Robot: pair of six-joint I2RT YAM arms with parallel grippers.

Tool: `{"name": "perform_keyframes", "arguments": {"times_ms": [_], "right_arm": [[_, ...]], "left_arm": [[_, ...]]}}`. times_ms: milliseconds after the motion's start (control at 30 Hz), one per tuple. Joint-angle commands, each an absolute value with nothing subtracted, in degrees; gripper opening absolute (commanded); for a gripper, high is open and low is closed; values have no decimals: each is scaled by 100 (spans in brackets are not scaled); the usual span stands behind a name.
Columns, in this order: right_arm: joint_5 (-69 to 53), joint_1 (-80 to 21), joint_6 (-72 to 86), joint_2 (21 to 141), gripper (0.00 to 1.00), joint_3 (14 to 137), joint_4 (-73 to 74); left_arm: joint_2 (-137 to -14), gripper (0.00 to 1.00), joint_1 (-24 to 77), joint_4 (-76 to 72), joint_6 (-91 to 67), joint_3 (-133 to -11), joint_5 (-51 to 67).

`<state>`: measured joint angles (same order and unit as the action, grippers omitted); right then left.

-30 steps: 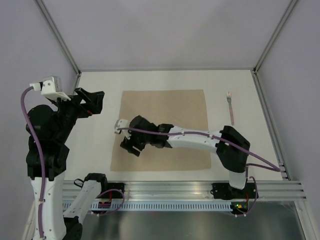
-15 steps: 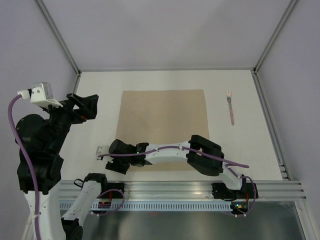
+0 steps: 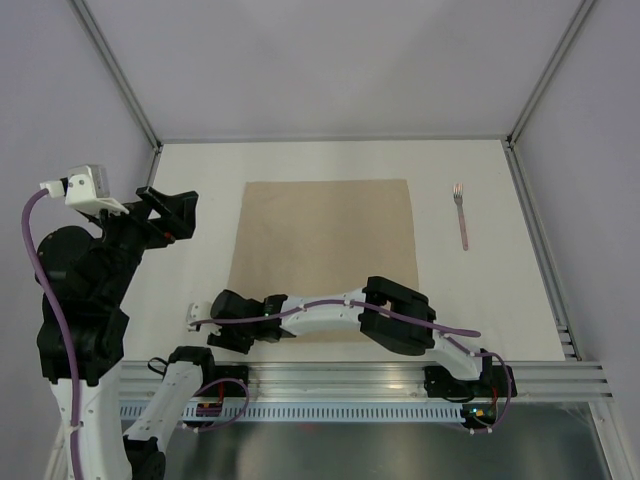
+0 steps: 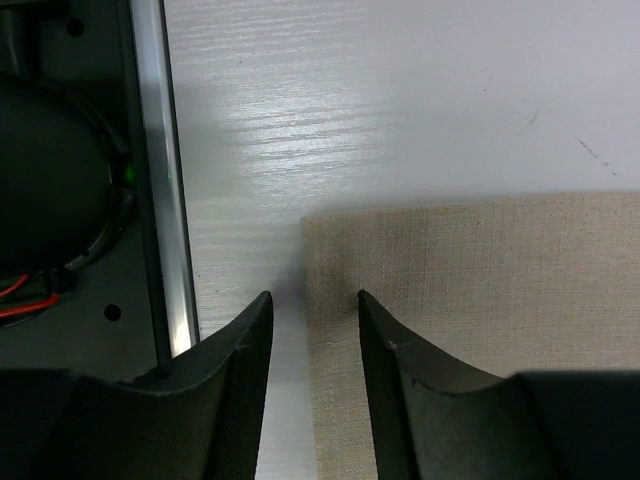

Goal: Fold the napkin, place the utensils inside, and roll it up
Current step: Fold the napkin

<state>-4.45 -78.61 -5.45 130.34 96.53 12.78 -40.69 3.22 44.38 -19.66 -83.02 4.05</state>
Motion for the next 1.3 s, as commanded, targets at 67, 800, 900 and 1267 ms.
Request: {"name": "perform_keyframes", "arguments": {"times_ms": [67,800,900,1267], "right_arm": [[-325,-7858,-563,13166,39,9747,1292],[-404,-7673,-668,12920,0,10142,1687],[-474,-7655,-668,12824,0,10318,1801],[-562,-7647,-624,12446,0,10547,2030]], "left_arm": [[-3982,100,299,4526,-1846,-8262,334],[-4008,100,299,4447,-1907,-8147,404],[-4008,100,299,4438,-1916,-8139,396],[-4043,100,299,4421,-1907,-8130,413]]}}
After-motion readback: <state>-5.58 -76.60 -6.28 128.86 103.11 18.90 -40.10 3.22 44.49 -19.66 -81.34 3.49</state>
